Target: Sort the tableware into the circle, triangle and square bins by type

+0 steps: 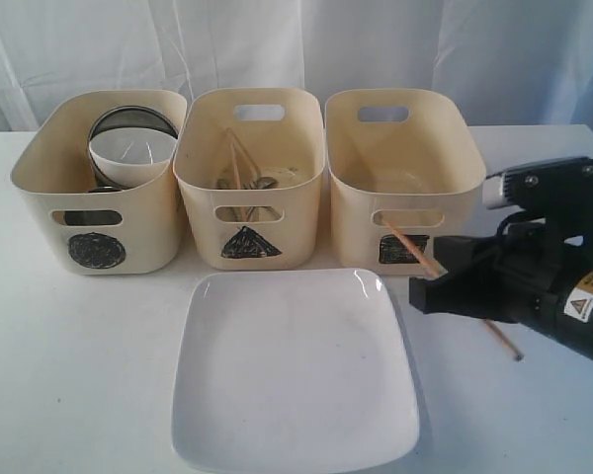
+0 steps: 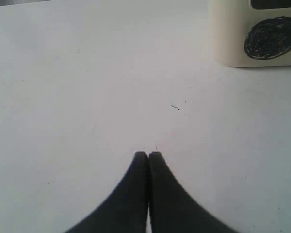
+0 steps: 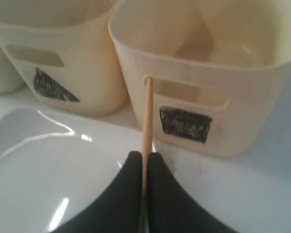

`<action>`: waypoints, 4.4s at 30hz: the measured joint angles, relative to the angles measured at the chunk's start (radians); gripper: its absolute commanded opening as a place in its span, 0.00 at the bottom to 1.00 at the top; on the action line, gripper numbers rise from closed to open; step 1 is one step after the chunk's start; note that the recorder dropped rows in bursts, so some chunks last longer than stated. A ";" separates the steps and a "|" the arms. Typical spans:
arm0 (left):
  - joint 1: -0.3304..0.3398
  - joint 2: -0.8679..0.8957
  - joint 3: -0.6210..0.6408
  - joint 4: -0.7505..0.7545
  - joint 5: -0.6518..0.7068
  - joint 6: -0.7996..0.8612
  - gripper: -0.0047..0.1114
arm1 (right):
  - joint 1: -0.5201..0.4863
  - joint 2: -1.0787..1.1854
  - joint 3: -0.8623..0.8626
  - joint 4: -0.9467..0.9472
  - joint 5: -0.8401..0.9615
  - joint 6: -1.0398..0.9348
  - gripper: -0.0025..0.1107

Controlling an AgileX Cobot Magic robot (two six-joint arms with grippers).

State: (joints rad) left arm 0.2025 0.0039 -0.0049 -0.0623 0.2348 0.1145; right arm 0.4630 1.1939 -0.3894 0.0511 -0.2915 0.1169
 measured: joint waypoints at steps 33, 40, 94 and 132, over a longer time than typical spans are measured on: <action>0.000 0.000 0.000 0.000 0.000 0.000 0.04 | -0.165 0.132 -0.089 -0.011 0.566 -0.311 0.50; 0.000 0.000 0.000 0.000 0.000 0.000 0.04 | -0.163 0.132 -0.089 0.000 0.653 -0.311 0.50; 0.000 0.000 0.000 0.000 0.000 0.000 0.04 | -0.075 0.304 -0.130 0.010 0.631 -0.281 0.02; 0.000 0.000 0.000 0.000 0.000 0.000 0.04 | -0.028 -0.114 -0.317 0.229 0.378 -0.292 0.02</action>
State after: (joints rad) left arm 0.2025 0.0039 -0.0049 -0.0623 0.2348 0.1145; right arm 0.4349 1.0802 -0.7061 0.2800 0.0867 -0.1752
